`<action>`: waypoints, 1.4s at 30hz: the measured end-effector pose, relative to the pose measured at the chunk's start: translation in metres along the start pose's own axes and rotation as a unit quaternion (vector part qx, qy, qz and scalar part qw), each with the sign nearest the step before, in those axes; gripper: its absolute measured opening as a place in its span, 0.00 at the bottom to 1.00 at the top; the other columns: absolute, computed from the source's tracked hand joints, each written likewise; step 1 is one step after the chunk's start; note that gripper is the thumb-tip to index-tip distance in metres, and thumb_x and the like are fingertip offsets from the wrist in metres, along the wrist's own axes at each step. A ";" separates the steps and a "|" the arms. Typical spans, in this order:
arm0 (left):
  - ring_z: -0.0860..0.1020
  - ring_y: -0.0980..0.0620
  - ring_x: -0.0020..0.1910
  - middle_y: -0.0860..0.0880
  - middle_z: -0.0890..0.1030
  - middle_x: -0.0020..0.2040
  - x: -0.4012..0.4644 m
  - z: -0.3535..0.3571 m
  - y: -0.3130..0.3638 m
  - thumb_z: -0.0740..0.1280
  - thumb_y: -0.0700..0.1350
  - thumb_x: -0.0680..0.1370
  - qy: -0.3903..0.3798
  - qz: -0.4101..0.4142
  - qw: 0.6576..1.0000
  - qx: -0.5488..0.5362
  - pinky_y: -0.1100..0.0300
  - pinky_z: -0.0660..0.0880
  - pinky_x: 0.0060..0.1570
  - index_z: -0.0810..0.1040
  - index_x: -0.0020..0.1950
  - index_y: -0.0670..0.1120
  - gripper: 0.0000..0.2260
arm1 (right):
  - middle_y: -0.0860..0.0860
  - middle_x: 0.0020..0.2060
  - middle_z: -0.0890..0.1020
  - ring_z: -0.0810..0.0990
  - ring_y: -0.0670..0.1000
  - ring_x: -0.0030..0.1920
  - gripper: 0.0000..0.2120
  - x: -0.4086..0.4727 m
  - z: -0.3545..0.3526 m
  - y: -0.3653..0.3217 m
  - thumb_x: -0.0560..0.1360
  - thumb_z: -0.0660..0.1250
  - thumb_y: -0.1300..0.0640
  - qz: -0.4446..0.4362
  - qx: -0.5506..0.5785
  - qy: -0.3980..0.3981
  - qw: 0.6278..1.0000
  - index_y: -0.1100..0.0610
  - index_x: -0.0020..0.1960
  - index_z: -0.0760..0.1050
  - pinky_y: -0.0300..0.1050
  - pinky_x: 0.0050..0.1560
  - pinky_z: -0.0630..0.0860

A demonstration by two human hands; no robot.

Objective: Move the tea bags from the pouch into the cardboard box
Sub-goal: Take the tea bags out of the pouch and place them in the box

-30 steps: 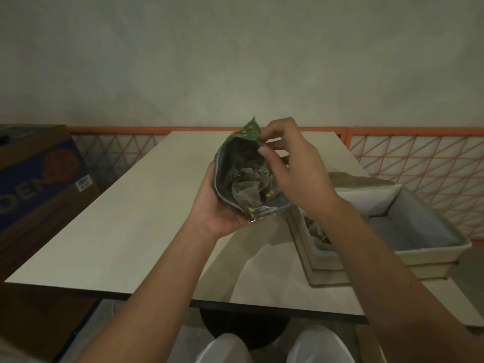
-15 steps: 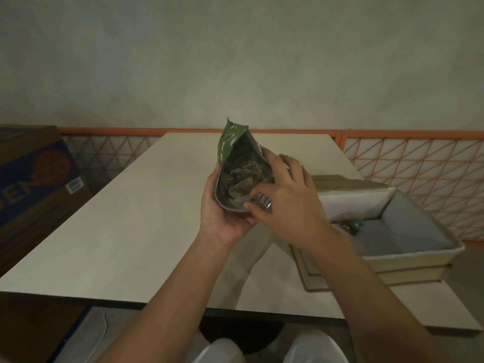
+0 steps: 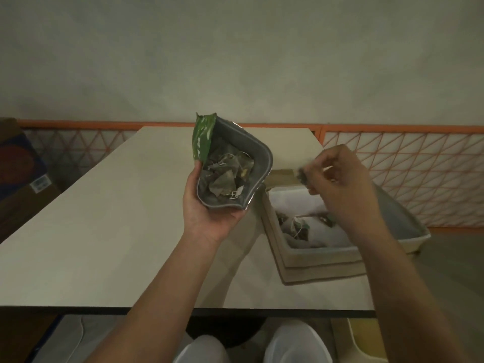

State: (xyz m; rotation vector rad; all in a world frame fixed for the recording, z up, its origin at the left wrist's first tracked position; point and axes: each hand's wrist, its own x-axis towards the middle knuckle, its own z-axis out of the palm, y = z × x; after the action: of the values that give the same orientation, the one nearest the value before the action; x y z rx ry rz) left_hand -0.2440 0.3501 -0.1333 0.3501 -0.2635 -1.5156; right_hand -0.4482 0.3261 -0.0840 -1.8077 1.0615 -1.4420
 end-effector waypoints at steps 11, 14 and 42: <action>0.81 0.40 0.60 0.42 0.77 0.71 0.000 -0.001 -0.008 0.66 0.60 0.76 -0.015 -0.007 1.000 0.025 0.50 0.80 0.54 0.86 0.60 0.47 0.22 | 0.44 0.49 0.78 0.76 0.46 0.49 0.03 -0.008 0.003 0.035 0.76 0.69 0.48 0.063 -0.261 -0.115 0.956 0.46 0.45 0.80 0.40 0.46 0.70; 0.81 0.40 0.60 0.41 0.79 0.69 -0.001 -0.001 -0.010 0.67 0.60 0.75 -0.011 -0.009 1.000 0.019 0.49 0.81 0.52 0.84 0.64 0.47 0.24 | 0.43 0.44 0.75 0.74 0.43 0.45 0.03 -0.013 0.018 0.018 0.73 0.72 0.56 -0.046 -0.172 0.003 0.984 0.50 0.47 0.81 0.35 0.45 0.69; 0.77 0.41 0.68 0.41 0.80 0.67 -0.001 0.008 -0.023 0.65 0.61 0.78 -0.007 0.003 1.000 0.030 0.48 0.79 0.57 0.87 0.59 0.46 0.22 | 0.47 0.45 0.80 0.79 0.43 0.44 0.03 -0.008 -0.001 -0.011 0.76 0.70 0.55 -0.037 -0.004 0.074 0.997 0.52 0.46 0.77 0.34 0.42 0.76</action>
State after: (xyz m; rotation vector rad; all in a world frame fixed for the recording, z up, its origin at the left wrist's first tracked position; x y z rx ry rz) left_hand -0.2679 0.3500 -0.1346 0.3857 -0.3212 -1.5071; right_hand -0.4473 0.3386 -0.0784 -1.7854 1.0848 -1.6383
